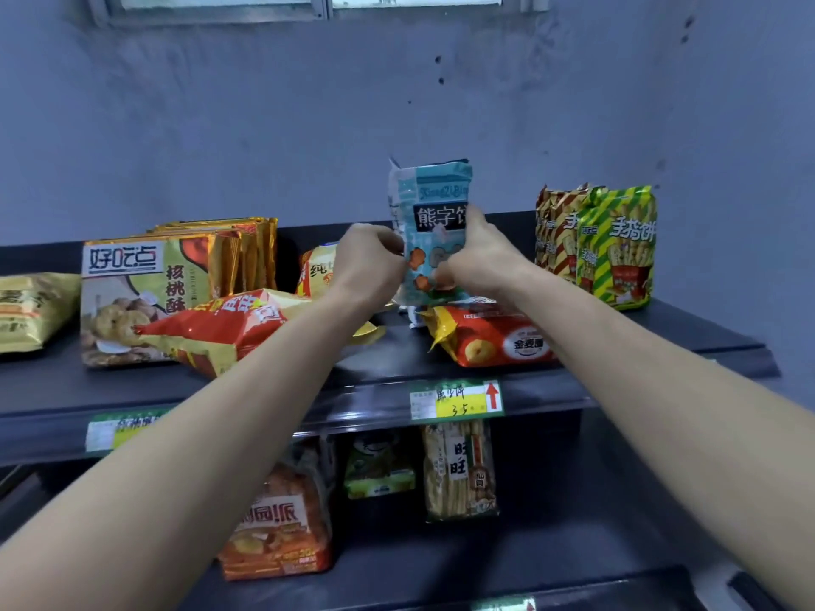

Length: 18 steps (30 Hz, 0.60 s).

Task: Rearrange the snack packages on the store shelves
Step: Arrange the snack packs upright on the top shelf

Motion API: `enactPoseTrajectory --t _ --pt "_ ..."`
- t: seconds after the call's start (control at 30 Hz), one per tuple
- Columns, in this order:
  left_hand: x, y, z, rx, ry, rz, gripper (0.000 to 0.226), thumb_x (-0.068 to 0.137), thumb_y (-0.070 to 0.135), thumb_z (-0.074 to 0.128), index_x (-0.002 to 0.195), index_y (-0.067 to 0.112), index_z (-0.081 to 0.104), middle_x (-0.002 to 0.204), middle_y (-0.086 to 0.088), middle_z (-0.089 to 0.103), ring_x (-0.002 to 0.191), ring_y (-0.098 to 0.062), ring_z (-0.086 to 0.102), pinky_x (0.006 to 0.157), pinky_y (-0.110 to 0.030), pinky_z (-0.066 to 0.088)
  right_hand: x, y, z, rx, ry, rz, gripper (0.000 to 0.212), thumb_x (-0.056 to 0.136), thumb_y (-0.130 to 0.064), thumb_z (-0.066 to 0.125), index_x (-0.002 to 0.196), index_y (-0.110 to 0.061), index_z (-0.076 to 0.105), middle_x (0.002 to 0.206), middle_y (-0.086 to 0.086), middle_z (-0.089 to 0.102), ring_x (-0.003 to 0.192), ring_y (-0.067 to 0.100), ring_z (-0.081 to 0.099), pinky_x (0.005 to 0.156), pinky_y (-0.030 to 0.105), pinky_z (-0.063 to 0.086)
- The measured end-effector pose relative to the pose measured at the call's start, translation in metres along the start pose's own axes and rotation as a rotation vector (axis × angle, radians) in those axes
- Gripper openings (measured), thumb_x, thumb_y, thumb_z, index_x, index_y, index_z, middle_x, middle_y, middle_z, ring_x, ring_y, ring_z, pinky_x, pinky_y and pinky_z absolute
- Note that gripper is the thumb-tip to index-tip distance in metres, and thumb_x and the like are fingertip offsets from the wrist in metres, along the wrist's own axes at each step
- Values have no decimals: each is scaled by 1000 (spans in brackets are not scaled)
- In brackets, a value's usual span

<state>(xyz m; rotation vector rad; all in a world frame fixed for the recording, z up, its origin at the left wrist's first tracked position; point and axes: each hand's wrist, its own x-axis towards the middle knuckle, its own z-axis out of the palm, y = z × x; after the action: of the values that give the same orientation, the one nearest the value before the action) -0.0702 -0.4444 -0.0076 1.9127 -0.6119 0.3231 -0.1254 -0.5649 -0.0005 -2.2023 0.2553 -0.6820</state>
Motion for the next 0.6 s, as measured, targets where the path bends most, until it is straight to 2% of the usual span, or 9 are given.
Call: enactPoseTrajectory --t 0.17,0.3,0.43,0.6 --pt "2 -11 -27 128 117 -14 15 76 0 62 82 8 74 87 -11 72 82 -26 69 75 -42 59 -1 -18 29 69 -67 -2 48 84 -12 60 125 -13 36 116 10 58 106 26 58 91 42 52" --pt "-5 -15 -24 203 13 -41 15 81 -1 60 82 8 72 91 -9 72 83 -22 68 75 -38 59 -5 -9 32 10 -128 67 43 83 -8 61 121 -9 40 115 10 58 106 26 58 92 42 51" --pt "-5 -12 -6 139 -37 -42 15 78 -3 61 83 4 73 89 -12 73 80 -24 68 74 -40 59 -9 -2 14 -123 -75 76 53 84 -8 61 130 -6 36 124 12 55 113 27 55 97 40 48" --pt "-5 -6 19 41 -114 -57 16 77 -8 60 80 4 71 87 -14 72 82 -26 69 74 -41 59 -13 8 -8 -247 -23 105 56 85 -10 61 134 -6 33 128 12 54 116 27 54 94 35 47"
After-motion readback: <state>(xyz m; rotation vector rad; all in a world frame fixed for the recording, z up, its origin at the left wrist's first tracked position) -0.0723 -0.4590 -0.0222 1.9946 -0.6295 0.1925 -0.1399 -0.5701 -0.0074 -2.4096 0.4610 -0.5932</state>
